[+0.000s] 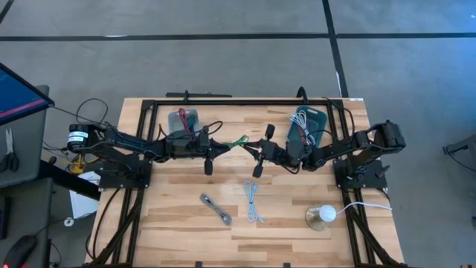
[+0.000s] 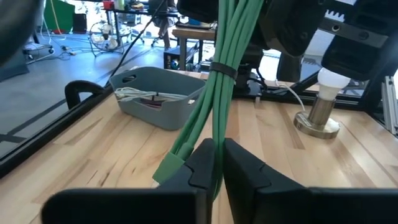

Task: Pick & Place USB Port
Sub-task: Put the green USB cable into the blue bin

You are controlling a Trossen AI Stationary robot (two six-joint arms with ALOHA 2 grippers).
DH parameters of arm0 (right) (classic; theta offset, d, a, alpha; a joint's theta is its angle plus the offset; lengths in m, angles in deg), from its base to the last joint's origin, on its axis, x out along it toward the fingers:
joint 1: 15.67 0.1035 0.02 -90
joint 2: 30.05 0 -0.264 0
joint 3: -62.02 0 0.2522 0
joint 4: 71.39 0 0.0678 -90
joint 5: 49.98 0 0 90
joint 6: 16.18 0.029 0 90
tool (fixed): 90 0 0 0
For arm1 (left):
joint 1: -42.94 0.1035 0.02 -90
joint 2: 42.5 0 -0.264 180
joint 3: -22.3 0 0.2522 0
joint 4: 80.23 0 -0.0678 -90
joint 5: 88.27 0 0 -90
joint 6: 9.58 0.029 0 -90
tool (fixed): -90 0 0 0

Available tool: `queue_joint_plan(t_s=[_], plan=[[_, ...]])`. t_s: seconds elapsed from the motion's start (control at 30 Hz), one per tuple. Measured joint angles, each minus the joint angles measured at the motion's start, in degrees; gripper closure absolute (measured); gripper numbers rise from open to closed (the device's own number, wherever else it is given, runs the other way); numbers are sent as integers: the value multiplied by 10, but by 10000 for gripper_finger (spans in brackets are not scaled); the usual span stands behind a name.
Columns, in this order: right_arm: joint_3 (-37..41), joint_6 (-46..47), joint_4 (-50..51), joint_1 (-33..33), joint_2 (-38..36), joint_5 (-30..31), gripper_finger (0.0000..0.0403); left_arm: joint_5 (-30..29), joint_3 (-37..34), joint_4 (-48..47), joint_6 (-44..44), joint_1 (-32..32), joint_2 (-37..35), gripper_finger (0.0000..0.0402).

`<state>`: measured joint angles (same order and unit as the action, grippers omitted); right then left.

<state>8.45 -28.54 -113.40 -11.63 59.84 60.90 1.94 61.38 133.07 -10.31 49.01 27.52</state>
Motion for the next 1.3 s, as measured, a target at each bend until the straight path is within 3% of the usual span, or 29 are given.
queue_joint_plan(t_s=[0.33, 0.7, 0.9, 1.07, 1.3], plan=[[0, -1, 3, 0, 0, 2, 401, -6, 0, 6, 0, 0, 0, 320], [12, -47, 29, 13, -19, 92, 402, -6, 0, -27, 47, 0, -53, 290], [71, -47, 38, 11, -105, 109, 403, -6, 0, -176, 40, 0, -144, 289], [144, -27, 54, -2, -227, 143, 403, -6, 0, -251, 5, 0, -208, 289], [203, 24, 194, -4, -393, 246, 403, -6, 0, -294, 2, 0, -263, 289]])
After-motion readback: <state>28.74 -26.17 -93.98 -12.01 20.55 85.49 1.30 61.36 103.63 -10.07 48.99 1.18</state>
